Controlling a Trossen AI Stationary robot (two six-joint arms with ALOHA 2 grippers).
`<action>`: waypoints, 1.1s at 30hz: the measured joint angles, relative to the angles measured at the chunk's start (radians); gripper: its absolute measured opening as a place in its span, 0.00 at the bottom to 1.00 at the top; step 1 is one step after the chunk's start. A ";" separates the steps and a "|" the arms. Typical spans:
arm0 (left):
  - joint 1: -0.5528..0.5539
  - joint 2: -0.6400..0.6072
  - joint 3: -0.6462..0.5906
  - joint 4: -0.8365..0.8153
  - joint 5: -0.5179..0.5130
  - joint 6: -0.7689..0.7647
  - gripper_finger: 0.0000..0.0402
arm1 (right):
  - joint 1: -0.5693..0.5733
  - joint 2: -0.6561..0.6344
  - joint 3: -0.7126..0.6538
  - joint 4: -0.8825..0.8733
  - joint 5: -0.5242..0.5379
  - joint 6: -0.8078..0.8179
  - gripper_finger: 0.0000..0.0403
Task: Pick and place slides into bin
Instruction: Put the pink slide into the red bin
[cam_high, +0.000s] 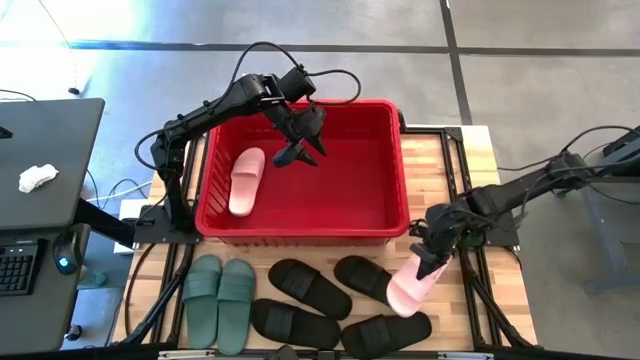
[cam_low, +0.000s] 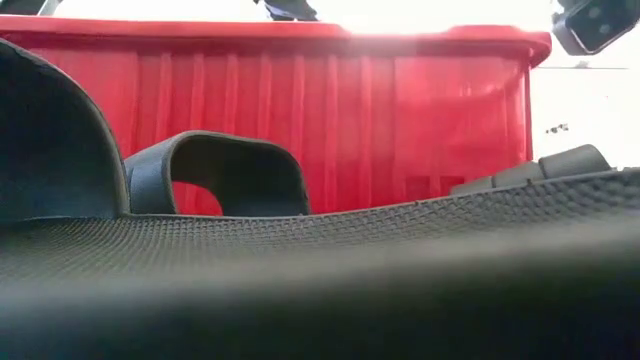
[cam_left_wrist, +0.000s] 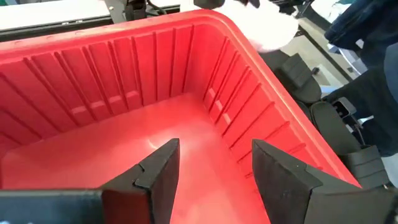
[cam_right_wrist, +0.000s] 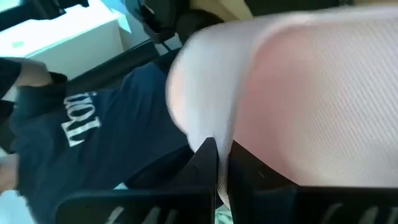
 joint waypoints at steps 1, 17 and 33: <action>0.000 0.000 0.000 0.000 0.000 0.000 0.46 | 0.000 0.008 0.000 0.010 -0.004 -0.006 0.00; 0.000 0.000 0.000 -0.030 0.000 0.000 0.46 | 0.108 0.032 0.000 0.138 -0.033 0.197 0.00; 0.000 0.000 0.000 -0.079 0.001 0.075 0.46 | 0.300 0.097 0.346 0.176 0.620 0.224 0.00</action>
